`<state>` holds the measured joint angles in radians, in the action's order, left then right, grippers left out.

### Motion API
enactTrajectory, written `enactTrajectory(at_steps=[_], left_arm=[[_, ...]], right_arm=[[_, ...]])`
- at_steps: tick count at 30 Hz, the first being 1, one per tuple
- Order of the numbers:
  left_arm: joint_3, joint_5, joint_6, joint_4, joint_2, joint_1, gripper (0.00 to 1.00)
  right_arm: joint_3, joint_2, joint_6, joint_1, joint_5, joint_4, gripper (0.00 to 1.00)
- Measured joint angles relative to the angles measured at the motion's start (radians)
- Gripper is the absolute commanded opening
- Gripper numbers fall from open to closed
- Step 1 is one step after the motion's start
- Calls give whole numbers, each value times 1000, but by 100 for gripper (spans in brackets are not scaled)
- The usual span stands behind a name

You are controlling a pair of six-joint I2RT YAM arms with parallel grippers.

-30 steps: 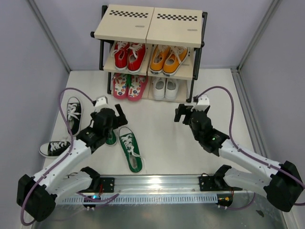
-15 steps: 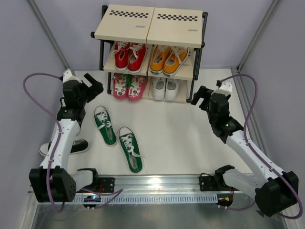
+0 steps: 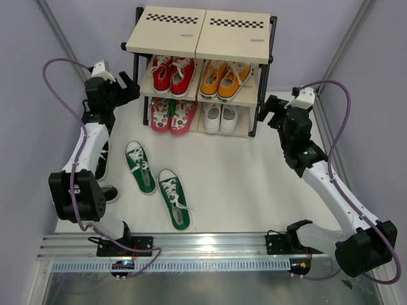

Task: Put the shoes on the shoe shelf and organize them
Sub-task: Adjust the shoe shelf at the center of the board.

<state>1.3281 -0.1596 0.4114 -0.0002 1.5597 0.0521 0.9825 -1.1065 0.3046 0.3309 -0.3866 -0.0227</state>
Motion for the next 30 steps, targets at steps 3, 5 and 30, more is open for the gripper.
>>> enactTrajectory(at_steps=[3, 5, 30], left_arm=[[68, -10, -21, 16, 73, 11, 83], [102, -21, -23, 42, 121, 23, 81], [306, -187, 34, 197, 395, 39, 56]], right_arm=[[8, -15, -11, -7, 1, 4, 99], [8, -20, -15, -14, 1, 5, 99], [13, -28, -18, -27, -14, -22, 100]])
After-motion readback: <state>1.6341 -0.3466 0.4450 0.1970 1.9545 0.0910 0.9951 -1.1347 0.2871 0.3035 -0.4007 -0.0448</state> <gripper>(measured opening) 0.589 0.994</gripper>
